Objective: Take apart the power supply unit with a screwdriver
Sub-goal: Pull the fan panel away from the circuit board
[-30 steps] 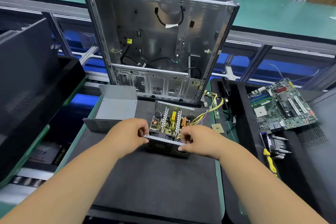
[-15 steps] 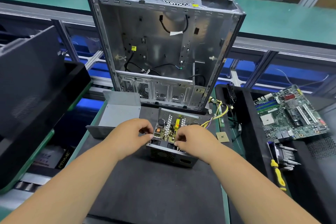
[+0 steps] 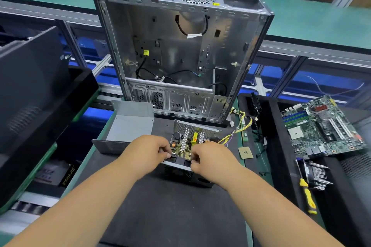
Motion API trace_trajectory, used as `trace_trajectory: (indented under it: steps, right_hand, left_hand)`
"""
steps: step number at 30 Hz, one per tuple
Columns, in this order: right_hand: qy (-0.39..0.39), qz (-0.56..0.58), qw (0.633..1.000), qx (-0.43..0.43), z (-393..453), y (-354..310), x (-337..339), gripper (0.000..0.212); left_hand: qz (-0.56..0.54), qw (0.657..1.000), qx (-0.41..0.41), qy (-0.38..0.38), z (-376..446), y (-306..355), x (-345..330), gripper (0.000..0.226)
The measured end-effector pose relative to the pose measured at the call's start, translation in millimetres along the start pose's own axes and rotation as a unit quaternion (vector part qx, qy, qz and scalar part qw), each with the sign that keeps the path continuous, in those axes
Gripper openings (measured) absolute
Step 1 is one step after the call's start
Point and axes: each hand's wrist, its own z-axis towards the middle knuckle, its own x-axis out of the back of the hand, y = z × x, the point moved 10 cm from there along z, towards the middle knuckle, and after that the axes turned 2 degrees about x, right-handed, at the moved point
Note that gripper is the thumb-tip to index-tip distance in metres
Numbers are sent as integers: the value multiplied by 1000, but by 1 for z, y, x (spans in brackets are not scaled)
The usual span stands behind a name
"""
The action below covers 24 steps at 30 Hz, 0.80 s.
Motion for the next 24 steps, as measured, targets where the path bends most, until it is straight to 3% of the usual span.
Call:
trace_trajectory:
  steps: [12,17,24]
  right_hand:
    - [14,54,997,-54,-4,10,-6,27]
    - [32,57,997,-35,-8,7,-4,26]
    - [105,173,978,-57,-12,16,26,18]
  left_hand:
    - [-59,996,55,40,-3,-5,-4,16]
    - [-117,991,57,42,-8,-9,-4,9]
    - [-268,963,2,12,-10,4,16,28]
